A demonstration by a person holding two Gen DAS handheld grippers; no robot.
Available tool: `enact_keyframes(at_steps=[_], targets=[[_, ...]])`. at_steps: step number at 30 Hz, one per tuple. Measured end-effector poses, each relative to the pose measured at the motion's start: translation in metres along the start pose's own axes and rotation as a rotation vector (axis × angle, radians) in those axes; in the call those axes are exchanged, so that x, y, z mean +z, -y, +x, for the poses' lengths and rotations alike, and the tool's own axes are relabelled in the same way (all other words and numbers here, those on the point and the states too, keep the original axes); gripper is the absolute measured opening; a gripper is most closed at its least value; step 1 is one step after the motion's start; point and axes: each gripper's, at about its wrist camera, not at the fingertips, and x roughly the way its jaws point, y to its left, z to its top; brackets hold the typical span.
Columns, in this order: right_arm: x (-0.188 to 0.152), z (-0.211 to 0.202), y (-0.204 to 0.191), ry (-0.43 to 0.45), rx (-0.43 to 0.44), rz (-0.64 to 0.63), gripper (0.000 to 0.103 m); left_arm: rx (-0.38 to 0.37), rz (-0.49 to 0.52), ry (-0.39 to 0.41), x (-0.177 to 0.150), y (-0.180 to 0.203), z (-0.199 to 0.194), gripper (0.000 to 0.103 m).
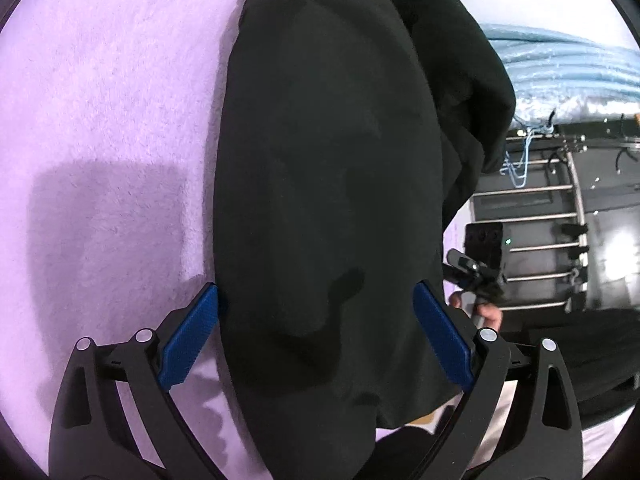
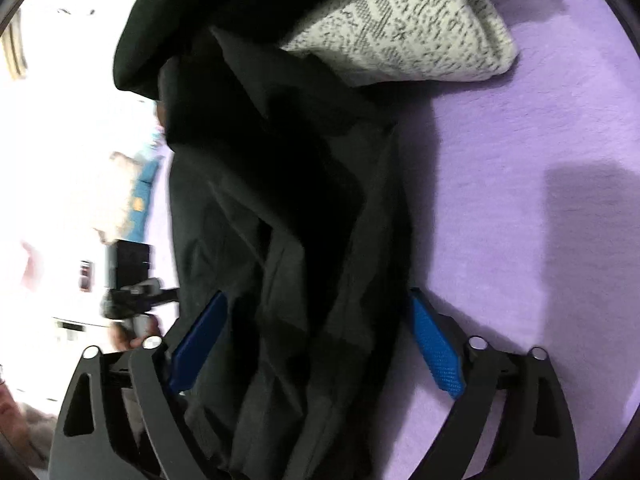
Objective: Fold large clothes
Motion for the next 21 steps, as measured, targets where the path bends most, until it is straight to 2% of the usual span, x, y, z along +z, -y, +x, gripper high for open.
enact_keyframes(at_steps=[7, 11, 12, 14, 16, 17, 18, 19, 20, 21], targets=[[-0.005, 0.014, -0.001, -0.016, 0.062, -0.039, 0.098, -0.024, -0.02, -0.027, 0.004, -0.017, 0.019, 0.092], [-0.005, 0.025, -0.014, -0.034, 0.08, -0.082, 0.097, -0.111, -0.047, -0.002, 0.008, -0.016, 0.017, 0.091], [-0.007, 0.026, -0.016, -0.039, 0.072, -0.096, 0.096, -0.113, -0.05, 0.0, 0.008, -0.015, 0.019, 0.091], [-0.008, 0.034, -0.026, -0.052, 0.05, -0.125, 0.088, -0.14, -0.038, 0.021, 0.003, -0.017, 0.017, 0.09], [-0.01, 0.041, -0.03, -0.08, 0.006, -0.151, 0.072, -0.119, -0.092, 0.009, 0.004, -0.02, 0.018, 0.082], [-0.01, 0.041, -0.031, -0.087, -0.001, -0.157, 0.069, -0.159, -0.101, 0.024, 0.003, -0.02, 0.014, 0.082], [-0.01, 0.04, -0.029, -0.09, -0.006, -0.153, 0.062, -0.16, -0.089, 0.03, 0.002, -0.02, 0.013, 0.081], [-0.01, 0.039, -0.027, -0.092, -0.005, -0.146, 0.053, -0.122, -0.098, 0.015, 0.001, -0.021, 0.015, 0.074], [-0.009, 0.04, -0.027, -0.093, 0.005, -0.134, 0.049, -0.11, -0.105, 0.004, 0.001, -0.021, 0.016, 0.074], [-0.011, 0.04, -0.025, -0.092, 0.019, -0.124, 0.04, -0.132, -0.084, 0.016, 0.0, -0.018, 0.014, 0.073]])
